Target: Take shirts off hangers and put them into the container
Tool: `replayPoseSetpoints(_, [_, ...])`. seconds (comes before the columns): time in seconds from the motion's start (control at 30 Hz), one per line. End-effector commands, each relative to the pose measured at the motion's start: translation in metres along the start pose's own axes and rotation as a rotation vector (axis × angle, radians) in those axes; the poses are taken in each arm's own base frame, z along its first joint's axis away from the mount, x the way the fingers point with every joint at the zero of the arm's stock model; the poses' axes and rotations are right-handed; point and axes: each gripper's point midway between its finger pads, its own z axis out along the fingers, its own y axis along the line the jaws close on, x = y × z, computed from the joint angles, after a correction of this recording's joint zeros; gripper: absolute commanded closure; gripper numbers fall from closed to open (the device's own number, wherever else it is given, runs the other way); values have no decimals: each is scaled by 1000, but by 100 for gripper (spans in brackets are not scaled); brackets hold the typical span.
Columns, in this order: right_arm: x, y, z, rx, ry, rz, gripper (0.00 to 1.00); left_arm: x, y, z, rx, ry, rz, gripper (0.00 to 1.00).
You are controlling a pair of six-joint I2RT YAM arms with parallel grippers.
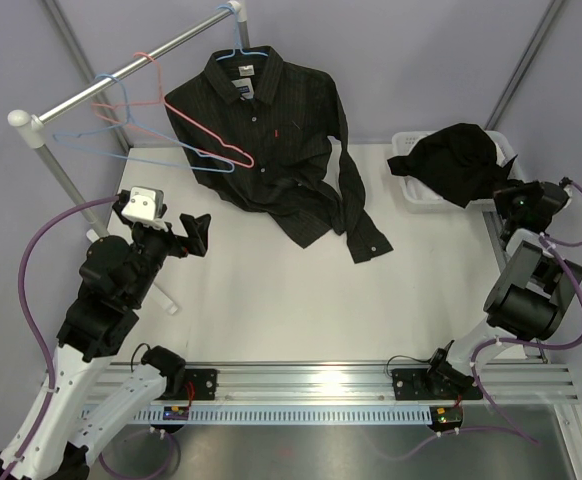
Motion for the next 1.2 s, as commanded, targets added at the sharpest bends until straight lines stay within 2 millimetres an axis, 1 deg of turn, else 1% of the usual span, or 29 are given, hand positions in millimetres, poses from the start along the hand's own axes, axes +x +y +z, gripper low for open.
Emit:
replayPoseSetpoints(0.0, [-25, 43, 2, -57, -33, -92, 100, -10, 0, 5, -3, -45, -4, 1])
replayPoseSetpoints(0.03, [-23, 39, 5, -26, -20, -108, 100, -10, 1, 5, -5, -45, -4, 1])
replayPoseSetpoints(0.07, [-26, 46, 13, -26, -16, -124, 100, -10, 1, 5, -5, -45, -4, 1])
replayPoseSetpoints(0.1, [-22, 50, 18, -19, -2, -135, 100, -10, 1, 5, -5, -43, -4, 1])
replayPoseSetpoints(0.13, [-18, 44, 22, 18, 16, -144, 100, -10, 1, 5, -5, -45, -4, 1])
replayPoseSetpoints(0.17, [-20, 46, 30, 28, 19, -154, 100, -9, 1, 6, -5, -40, -3, 1])
replayPoseSetpoints(0.23, [-8, 41, 38, 82, 52, -192, 100, -9, 1, 6, -8, -39, -3, 1])
replayPoseSetpoints(0.27, [-8, 42, 47, 96, 58, -208, 100, -8, 1, 6, -6, -39, -3, 1])
replayPoseSetpoints(0.3, [-5, 37, 53, 129, 59, -225, 100, -9, 1, 6, -6, -40, -3, 1])
replayPoseSetpoints(0.33, [6, 26, 53, 185, 110, -235, 100, -9, 1, 6, -8, -39, -3, 1])
replayPoseSetpoints(0.37, [13, 25, 63, 199, 135, -242, 100, -8, 1, 7, -8, -37, -3, 1])
replayPoseSetpoints(0.43, [22, 17, 68, 248, 173, -240, 100, -8, 1, 7, -8, -37, -3, 1])
replayPoseSetpoints(0.5, [39, -2, 75, 307, 216, -236, 100, -7, 1, 7, -8, -36, -3, 1])
replayPoseSetpoints(0.53, [44, -12, 74, 345, 239, -244, 100, -8, 2, 7, -10, -37, -3, 1])
replayPoseSetpoints(0.57, [51, -19, 78, 370, 261, -247, 100, -8, 2, 6, -11, -38, -3, 1])
replayPoseSetpoints(0.6, [59, -33, 73, 431, 300, -239, 100, -7, 1, 7, -8, -36, -3, 1])
replayPoseSetpoints(0.63, [60, -32, 75, 441, 308, -235, 100, -7, 1, 7, -8, -36, -3, 1])
replayPoseSetpoints(0.7, [71, -56, 72, 525, 355, -230, 100, -7, 1, 7, -7, -36, -3, 1])
replayPoseSetpoints(0.73, [69, -57, 73, 537, 352, -234, 98, -7, 1, 7, -5, -36, -3, 1])
replayPoseSetpoints(0.77, [72, -65, 73, 556, 363, -236, 89, -7, 1, 7, -7, -36, -3, 1])
replayPoseSetpoints(0.8, [72, -67, 73, 566, 365, -242, 84, -7, 1, 7, -8, -36, -3, 1])
replayPoseSetpoints(0.83, [71, -66, 73, 565, 366, -253, 80, -7, 2, 7, -10, -34, -2, 1])
replayPoseSetpoints(0.93, [55, -44, 71, 508, 317, -283, 68, -6, 2, 8, -13, -32, 0, 1])
replayPoseSetpoints(0.97, [42, -24, 67, 473, 281, -297, 63, -6, 2, 8, -11, -32, 0, 1])
replayPoseSetpoints(1.0, [33, -15, 64, 462, 254, -310, 54, -6, 2, 8, -11, -32, 0, 1])
replayPoseSetpoints(1.03, [23, -2, 61, 443, 230, -332, 50, -7, 2, 8, -11, -35, -1, 1])
replayPoseSetpoints(1.07, [10, 18, 54, 410, 194, -345, 45, -7, 2, 7, -13, -35, -1, 1])
replayPoseSetpoints(1.13, [-9, 40, 44, 388, 138, -375, 36, -8, 2, 7, -14, -36, -1, 1])
replayPoseSetpoints(1.17, [-21, 58, 34, 360, 100, -386, 32, -8, 3, 6, -16, -38, -2, 1])
